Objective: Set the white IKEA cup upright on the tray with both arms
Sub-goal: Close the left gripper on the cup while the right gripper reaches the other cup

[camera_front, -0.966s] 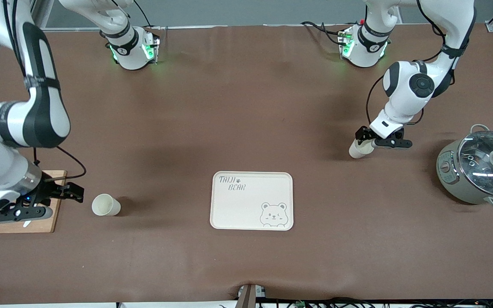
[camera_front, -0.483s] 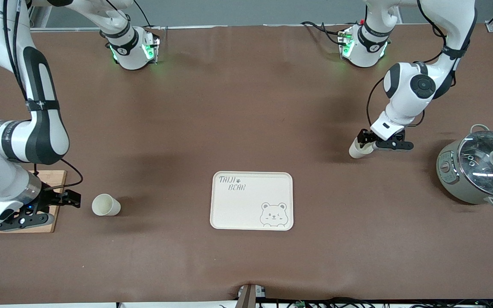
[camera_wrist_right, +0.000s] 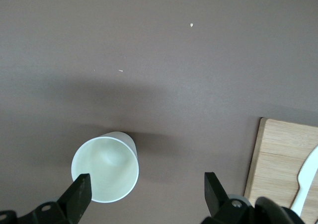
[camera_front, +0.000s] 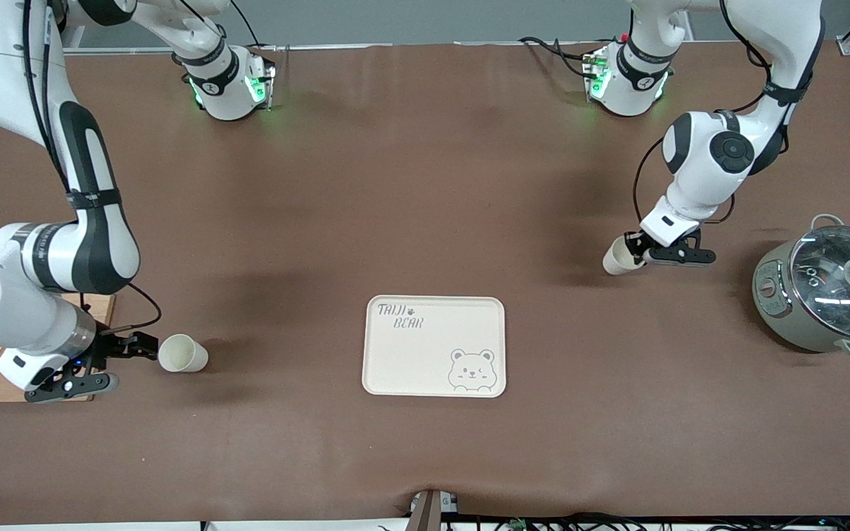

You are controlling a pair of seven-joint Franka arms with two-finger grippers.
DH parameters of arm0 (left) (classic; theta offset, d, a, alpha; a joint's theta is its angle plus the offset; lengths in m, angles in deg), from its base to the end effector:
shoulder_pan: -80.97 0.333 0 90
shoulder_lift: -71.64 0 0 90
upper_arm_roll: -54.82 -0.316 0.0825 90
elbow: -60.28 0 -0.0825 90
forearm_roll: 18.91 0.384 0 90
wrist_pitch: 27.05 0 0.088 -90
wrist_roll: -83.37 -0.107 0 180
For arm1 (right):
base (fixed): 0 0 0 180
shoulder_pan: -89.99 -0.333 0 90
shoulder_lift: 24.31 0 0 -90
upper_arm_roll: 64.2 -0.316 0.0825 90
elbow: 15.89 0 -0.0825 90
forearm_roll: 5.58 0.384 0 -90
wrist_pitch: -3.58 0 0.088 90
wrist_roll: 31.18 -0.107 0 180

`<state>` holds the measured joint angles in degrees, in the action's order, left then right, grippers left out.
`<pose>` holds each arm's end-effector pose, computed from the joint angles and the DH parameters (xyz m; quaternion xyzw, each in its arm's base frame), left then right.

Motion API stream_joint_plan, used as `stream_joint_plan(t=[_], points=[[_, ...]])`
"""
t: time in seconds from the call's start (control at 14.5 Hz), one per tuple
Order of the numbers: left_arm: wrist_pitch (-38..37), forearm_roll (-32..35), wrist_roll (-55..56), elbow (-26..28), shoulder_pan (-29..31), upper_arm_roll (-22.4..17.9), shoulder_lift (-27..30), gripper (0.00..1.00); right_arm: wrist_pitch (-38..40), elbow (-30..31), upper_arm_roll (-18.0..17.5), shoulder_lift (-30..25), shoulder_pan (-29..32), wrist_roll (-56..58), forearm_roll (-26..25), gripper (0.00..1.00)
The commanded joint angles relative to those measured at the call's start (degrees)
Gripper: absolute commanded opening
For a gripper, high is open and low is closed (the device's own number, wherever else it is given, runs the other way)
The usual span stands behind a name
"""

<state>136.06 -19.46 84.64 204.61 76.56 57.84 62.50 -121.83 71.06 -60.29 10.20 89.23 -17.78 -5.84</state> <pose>0.4776 -0.0623 0.2345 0.9953 -0.0484 0.0834 0.0123 0.7121 -0.0314 0.3167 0.9944 0.0971 0.0317 0.0258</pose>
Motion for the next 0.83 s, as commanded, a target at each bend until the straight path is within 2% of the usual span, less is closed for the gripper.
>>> stream_joint_plan(t=[0.0,0.21,0.41,0.76], points=[[-1.99,-1.03,-0.21,-4.83,-0.34,0.41,-1.50,0.00,-0.27,0.24,-0.22,0.12,-0.03,0.67,-0.36,1.00],[-11.38,-0.94,2.49,-12.47,-1.56,0.67,-3.34,0.00,-0.36,0.24,-0.22,0.99,-0.12,0.67,-0.71,1.00],[-19.56,-0.77,10.92,-20.73,-6.22,0.68,-6.06,0.00,-0.53,0.16,-0.22,1.70,-0.03,0.76,-0.89,1.00],[-22.39,-0.68,22.18,-29.44,-12.19,0.68,-10.63,0.00,-2.20,0.24,-0.22,2.93,0.32,3.38,-0.97,1.00]])
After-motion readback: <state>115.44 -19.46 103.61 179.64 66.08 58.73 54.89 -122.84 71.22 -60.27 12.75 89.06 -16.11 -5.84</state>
